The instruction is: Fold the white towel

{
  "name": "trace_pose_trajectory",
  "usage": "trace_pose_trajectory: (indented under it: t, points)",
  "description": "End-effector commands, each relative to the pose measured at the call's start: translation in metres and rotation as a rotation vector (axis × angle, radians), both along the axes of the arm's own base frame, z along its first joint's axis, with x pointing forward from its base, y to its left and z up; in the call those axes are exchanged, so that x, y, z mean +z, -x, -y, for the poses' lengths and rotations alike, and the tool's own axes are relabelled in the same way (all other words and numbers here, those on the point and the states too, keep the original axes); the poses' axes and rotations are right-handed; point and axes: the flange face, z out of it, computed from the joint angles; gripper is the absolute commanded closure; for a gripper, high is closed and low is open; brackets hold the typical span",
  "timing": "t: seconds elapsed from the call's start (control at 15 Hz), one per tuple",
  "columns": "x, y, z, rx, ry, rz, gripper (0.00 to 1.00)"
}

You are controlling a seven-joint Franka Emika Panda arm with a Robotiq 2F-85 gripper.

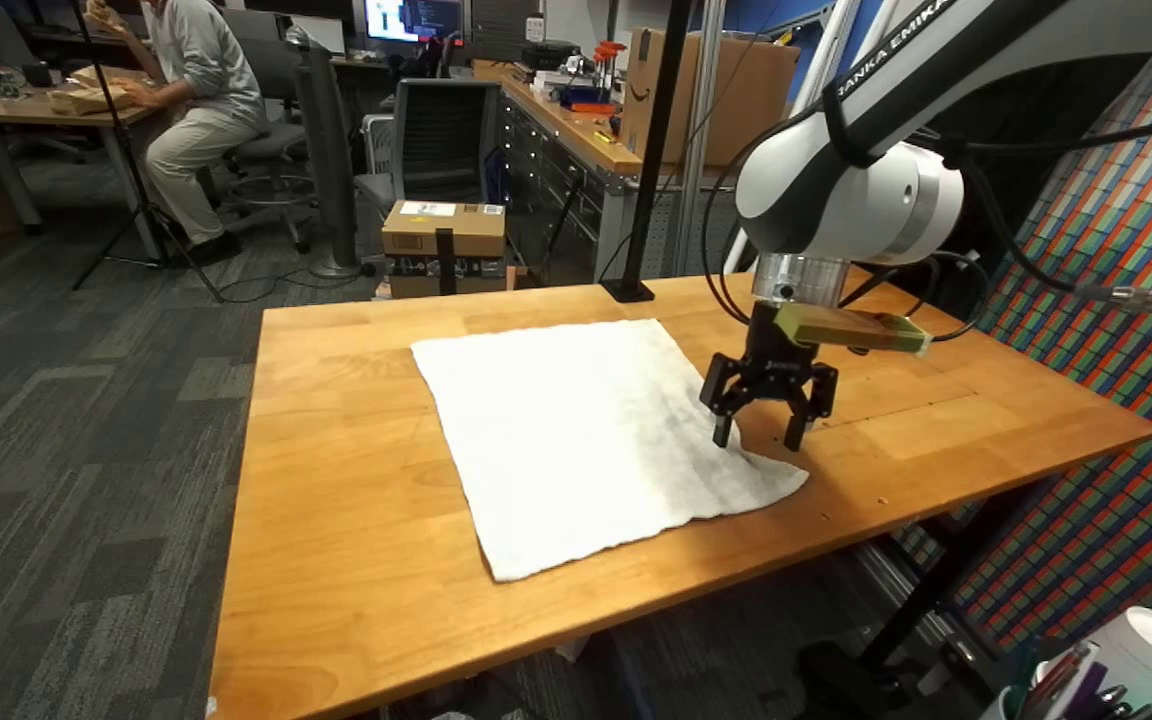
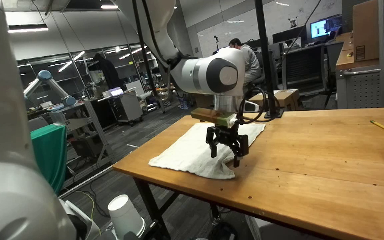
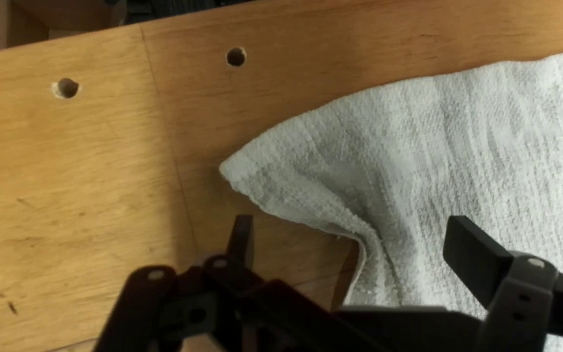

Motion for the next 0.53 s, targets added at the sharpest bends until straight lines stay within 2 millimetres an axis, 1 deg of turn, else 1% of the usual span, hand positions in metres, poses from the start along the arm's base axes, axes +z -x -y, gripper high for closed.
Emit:
trace_pose_trajectory:
  t: [0.0,0.07,0.13,0.2,0.27,0.33,0.47]
  points:
    - [-0.0056,-0.0028,-0.0012,0.027,-0.016,0.050,0.00]
    - [-0.0080,-0.0032,0.0002,0.028,-0.015,0.056,0.00]
    - [-0.0100,-0.0034,0.0011,0.031,-0.014,0.062,0.06]
    - [-0.0122,-0.0036,0.0015,0.033,-0.014,0.064,0.27]
    - [-0.0139,-0.0040,0.0017,0.033,-0.012,0.068,0.31]
    - [-0.0150,-0.0045,0.0015,0.037,-0.012,0.070,0.31]
    - [-0.0136,-0.0050,0.0044,0.037,-0.010,0.072,0.47]
